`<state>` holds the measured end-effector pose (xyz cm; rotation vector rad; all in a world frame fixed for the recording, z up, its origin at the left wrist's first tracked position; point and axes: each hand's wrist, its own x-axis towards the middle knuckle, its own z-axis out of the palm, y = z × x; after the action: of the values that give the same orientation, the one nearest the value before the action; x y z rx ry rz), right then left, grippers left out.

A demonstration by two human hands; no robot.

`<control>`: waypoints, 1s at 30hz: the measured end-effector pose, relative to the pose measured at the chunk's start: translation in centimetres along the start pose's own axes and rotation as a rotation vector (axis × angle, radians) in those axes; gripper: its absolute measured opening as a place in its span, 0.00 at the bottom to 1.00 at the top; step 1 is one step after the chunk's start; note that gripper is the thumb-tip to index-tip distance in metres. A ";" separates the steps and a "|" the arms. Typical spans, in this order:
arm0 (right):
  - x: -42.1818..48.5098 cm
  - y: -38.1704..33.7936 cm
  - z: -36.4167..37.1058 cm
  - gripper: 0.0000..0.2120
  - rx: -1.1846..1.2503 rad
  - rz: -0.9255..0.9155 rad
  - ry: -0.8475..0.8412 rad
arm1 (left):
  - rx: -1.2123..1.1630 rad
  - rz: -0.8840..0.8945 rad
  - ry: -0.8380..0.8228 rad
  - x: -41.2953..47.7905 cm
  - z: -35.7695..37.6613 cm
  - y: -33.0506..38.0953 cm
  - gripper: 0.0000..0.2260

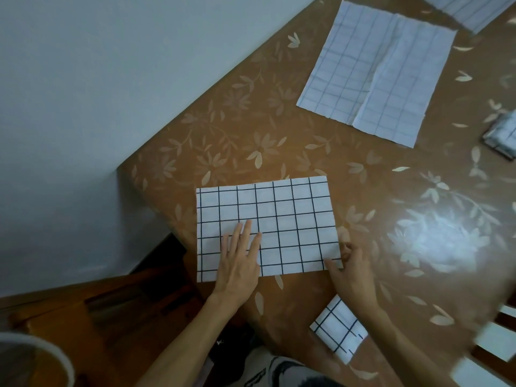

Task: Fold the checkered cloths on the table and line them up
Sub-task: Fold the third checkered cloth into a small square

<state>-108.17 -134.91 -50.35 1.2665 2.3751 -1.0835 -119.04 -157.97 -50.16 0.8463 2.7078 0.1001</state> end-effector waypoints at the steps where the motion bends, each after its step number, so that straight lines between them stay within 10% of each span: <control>1: 0.0 -0.1 0.1 0.24 0.015 0.029 -0.017 | -0.038 0.028 -0.010 -0.2 0.0 0.7 0.29; 5: -0.9 -1.6 0.3 0.08 0.034 0.076 -0.114 | -0.127 0.087 -0.082 -2.0 0.1 3.0 0.24; 16: -4.9 -1.3 3.1 0.21 -0.009 0.068 0.018 | -0.116 0.112 -0.100 -7.6 1.0 2.9 0.24; 30: -13.5 -1.8 2.8 0.16 0.190 -0.140 -0.328 | -0.301 0.091 0.131 -13.0 2.4 4.4 0.31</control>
<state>-101.88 -145.81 -44.43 0.9002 2.1775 -1.4637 -105.74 -161.83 -48.38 0.8960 2.6757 0.5858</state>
